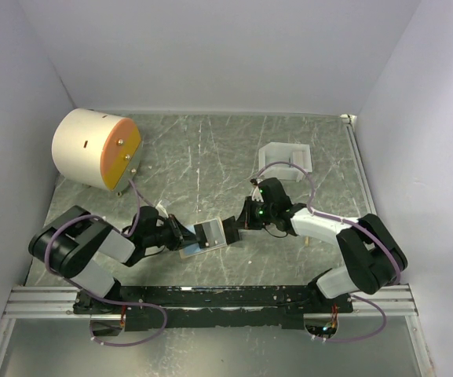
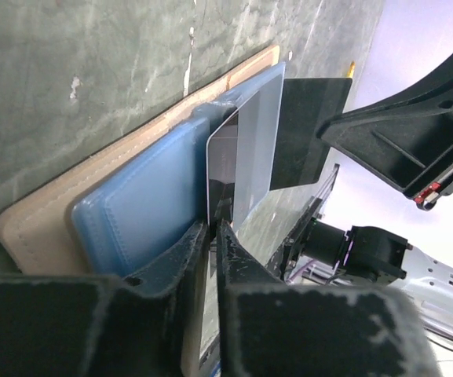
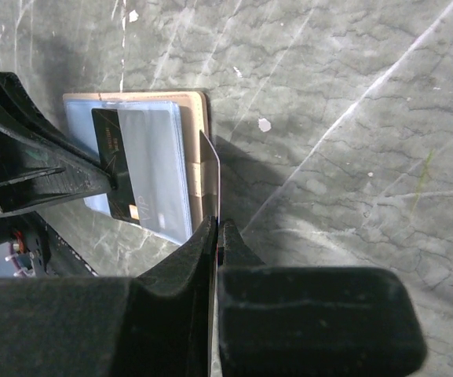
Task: Put the credit cards into the card holder
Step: Insert the credit card into the card holder.
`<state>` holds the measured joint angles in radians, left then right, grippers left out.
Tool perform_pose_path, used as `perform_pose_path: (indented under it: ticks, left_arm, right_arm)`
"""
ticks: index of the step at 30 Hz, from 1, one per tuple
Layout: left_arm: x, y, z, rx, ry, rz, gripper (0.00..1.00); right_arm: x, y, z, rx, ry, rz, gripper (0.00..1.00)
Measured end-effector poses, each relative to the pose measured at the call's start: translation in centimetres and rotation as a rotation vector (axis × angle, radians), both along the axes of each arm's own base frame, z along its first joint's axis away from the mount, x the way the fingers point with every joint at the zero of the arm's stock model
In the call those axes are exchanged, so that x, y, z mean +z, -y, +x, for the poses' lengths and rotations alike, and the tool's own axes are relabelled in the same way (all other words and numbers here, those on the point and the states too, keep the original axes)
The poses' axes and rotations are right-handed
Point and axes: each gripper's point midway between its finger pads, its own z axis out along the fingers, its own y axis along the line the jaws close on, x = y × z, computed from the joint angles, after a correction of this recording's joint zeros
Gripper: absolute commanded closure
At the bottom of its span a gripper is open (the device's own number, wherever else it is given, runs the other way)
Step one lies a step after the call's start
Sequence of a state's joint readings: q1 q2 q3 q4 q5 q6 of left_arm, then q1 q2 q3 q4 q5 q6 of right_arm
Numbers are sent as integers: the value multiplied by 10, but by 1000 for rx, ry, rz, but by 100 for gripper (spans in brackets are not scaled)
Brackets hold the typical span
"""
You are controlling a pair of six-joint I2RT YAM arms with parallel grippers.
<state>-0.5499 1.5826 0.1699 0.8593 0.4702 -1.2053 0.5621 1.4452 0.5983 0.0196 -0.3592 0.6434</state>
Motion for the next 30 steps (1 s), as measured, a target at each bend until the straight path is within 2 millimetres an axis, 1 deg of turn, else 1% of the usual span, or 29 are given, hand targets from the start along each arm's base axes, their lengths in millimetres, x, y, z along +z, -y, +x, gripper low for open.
perform_pose_path:
  ticks: [5,7,10,14,19,24,30]
  left_arm:
    - [3,-3,1,11,11,39,54]
    - [8,-4,4,15,27,55,50]
    - [16,-9,6,38,45,79,46]
    - [18,-17,6,59,35,137,44]
    - [19,-21,12,64,25,201,44]
    - [17,-20,16,50,21,229,42]
    - [13,-14,19,26,9,229,42]
  right_arm:
    - [3,-8,-7,30,-8,20,100]
    - [5,-11,-12,46,-10,26,100]
    - [8,-12,-18,59,-18,23,100]
    - [15,-7,-20,53,-15,3,100]
    - [27,-3,-11,28,32,-25,100]
    - [25,2,-6,7,42,-61,100]
    - [23,1,2,2,51,-82,100]
